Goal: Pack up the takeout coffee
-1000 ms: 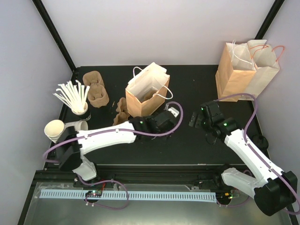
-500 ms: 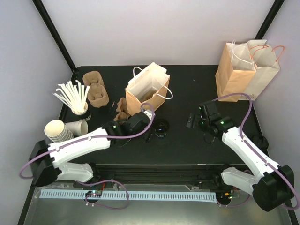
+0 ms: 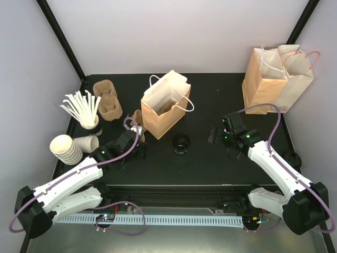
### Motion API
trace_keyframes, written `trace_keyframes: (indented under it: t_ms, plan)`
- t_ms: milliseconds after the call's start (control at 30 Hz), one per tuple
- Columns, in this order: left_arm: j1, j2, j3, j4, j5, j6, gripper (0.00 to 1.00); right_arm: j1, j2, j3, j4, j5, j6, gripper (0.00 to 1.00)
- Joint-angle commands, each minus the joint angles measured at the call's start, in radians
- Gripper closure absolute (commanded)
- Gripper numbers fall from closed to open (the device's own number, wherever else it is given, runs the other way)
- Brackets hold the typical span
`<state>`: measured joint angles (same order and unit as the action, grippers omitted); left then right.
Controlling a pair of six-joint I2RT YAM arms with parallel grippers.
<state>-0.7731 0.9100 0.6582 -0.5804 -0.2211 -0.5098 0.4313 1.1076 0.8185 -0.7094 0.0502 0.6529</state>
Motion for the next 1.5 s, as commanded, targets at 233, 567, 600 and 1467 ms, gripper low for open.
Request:
trace_keyframes:
  t_ms: [233,567,600,1467]
  plan:
    - [0.224,0.121,-0.039,0.225,0.192,-0.070,0.98,-0.005,-0.074,0.006,0.043,-0.006,0.006,0.00]
    - [0.227,0.360,0.070,0.443,0.217,-0.068,0.98,-0.005,-0.128,0.005,0.049,0.006,-0.003,0.00]
    - [0.228,0.400,0.091,0.445,0.216,-0.065,0.99,-0.005,-0.134,0.001,0.051,0.007,-0.001,0.00]
    - [0.228,0.592,0.255,0.453,0.318,0.044,0.97,-0.005,0.020,0.148,-0.156,0.194,-0.012,0.00]
